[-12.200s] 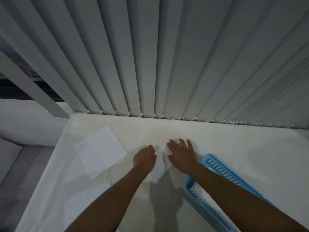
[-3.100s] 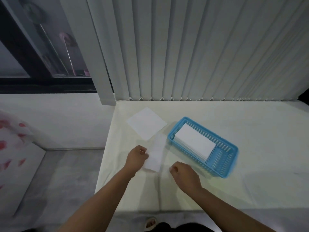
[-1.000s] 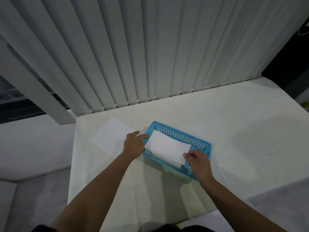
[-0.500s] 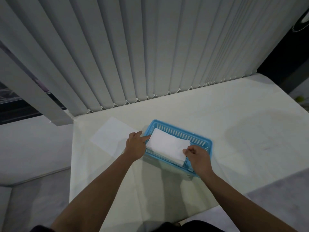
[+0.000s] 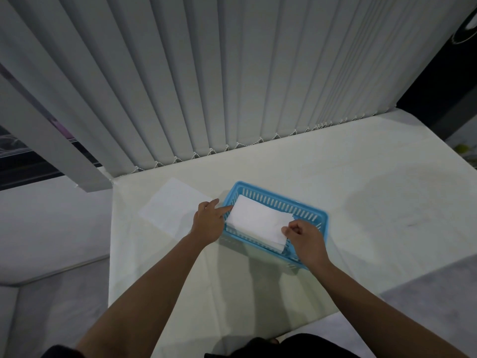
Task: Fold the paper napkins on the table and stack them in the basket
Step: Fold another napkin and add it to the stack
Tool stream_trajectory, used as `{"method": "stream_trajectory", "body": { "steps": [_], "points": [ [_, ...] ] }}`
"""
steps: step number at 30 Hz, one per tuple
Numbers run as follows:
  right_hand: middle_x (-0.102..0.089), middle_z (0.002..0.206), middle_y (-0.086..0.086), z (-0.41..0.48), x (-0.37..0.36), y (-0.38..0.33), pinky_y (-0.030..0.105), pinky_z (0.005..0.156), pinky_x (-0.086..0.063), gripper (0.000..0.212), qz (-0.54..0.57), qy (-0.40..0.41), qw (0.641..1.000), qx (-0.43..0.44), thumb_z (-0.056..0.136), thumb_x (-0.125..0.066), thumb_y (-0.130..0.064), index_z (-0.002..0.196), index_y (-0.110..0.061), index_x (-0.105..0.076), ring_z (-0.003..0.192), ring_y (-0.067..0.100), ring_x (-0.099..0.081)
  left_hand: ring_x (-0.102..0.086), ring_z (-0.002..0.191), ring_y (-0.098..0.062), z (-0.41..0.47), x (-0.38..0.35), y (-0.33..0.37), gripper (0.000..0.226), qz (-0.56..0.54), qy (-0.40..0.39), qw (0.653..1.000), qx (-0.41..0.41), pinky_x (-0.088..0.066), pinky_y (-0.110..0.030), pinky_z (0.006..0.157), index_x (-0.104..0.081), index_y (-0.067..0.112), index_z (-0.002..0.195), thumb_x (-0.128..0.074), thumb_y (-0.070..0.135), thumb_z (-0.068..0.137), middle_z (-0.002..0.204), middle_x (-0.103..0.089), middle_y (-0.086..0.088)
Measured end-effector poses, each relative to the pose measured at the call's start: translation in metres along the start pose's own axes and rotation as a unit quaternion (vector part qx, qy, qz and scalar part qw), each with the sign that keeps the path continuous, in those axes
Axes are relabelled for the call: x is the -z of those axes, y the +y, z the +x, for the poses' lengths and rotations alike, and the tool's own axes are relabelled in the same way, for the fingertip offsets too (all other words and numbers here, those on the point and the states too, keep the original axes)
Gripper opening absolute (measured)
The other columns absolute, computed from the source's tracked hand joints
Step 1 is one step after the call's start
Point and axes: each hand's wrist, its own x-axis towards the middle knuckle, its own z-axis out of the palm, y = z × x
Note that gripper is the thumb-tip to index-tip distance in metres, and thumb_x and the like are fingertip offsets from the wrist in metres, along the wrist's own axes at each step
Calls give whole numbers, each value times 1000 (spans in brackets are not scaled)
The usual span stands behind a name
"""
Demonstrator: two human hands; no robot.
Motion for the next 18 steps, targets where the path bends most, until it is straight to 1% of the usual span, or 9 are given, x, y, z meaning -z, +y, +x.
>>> {"method": "stream_trajectory", "body": {
  "steps": [4, 8, 11, 13, 14, 16, 17, 18],
  "points": [
    [-61, 71, -6, 0, 0, 1, 26, 66, -41, 14, 9, 5, 1000, -7, 86, -66, -22, 74, -17, -62, 67, 12, -55, -23, 138, -31, -1, 0, 2, 48, 1, -8, 1000, 0, -34, -39, 110, -40, 34, 142, -35, 14, 99, 156, -28, -5],
    [-62, 72, -6, 2, -3, 0, 27, 69, -40, 12, 17, 2, 1000, -20, 86, -66, -24, 77, -15, -64, 70, 13, -57, -24, 138, -30, 0, 1, 5, 48, -4, -11, 1000, 3, -33, -38, 109, -41, 33, 142, -35, 14, 98, 156, -28, -5],
    [-63, 73, -5, 2, -3, 1, 27, 67, -41, 14, 27, 8, 999, -30, 85, -67, -25, 77, -15, -64, 73, 16, -59, -24, 138, -30, 1, 1, 5, 48, 3, -14, 1000, 0, -34, -38, 109, -40, 33, 143, -37, 15, 98, 156, -28, -5],
    [-64, 75, -6, 1, -1, 1, 27, 65, -42, 19, 19, 18, 999, -32, 84, -69, -31, 76, -16, -63, 74, 15, -60, -26, 137, -30, -1, 1, 4, 48, 4, -9, 1000, -4, -36, -38, 108, -41, 32, 142, -39, 15, 97, 155, -30, -5],
    [-63, 77, -7, 0, 0, 1, 28, 65, -43, 22, -2, 25, 999, -39, 83, -69, -38, 77, -18, -61, 75, 14, -60, -27, 136, -29, -2, 1, 4, 47, -6, 2, 1000, -4, -36, -38, 108, -44, 30, 141, -39, 14, 97, 154, -32, -5],
    [-61, 82, -10, -3, 3, 2, 30, 65, -43, 32, -77, 40, 995, -51, 80, -67, -51, 86, -22, -56, 77, 13, -60, -33, 134, -27, -4, 3, 4, 46, -53, 54, 997, 6, -39, -38, 106, -49, 24, 137, -39, 9, 94, 150, -39, -4],
    [-59, 85, -9, -4, 4, 2, 31, 67, -44, 35, -112, 56, 991, -37, 80, -66, -54, 91, -23, -55, 79, 14, -60, -36, 132, -25, -5, 4, 6, 45, -79, 86, 993, 9, -40, -38, 105, -50, 21, 135, -39, 8, 94, 147, -43, -4],
    [-60, 91, -8, -3, 3, 5, 33, 70, -45, 36, -142, 78, 987, 0, 80, -65, -54, 96, -23, -55, 84, 15, -60, -39, 131, -25, -4, 6, 8, 43, -94, 118, 988, 3, -40, -38, 104, -49, 19, 135, -39, 9, 94, 145, -45, -3]
  ]
}}
